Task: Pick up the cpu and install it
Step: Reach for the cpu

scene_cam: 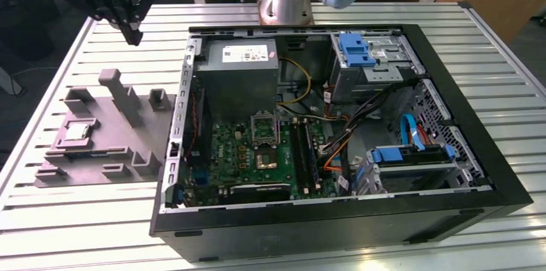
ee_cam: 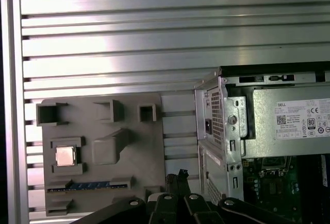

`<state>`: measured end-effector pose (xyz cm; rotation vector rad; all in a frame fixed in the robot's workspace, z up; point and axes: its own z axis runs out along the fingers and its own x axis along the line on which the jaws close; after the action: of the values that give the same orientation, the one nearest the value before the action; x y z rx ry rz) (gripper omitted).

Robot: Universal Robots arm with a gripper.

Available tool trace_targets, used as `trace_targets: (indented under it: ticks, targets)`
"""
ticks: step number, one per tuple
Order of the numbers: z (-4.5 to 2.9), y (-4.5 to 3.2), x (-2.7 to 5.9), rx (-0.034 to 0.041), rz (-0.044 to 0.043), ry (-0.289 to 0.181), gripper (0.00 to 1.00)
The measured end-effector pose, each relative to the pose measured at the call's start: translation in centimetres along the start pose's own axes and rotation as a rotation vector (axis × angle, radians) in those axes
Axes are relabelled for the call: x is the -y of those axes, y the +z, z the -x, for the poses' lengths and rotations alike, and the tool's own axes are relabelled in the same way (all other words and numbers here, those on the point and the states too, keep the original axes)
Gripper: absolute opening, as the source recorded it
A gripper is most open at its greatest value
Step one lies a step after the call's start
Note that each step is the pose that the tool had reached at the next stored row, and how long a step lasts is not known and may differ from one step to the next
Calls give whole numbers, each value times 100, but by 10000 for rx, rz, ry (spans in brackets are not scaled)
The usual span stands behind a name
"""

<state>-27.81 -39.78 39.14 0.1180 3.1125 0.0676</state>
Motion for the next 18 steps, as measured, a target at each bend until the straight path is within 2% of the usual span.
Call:
trace_targets:
  ticks: [18]
  targets:
    - [-74,-1,6,0,1,1,11]
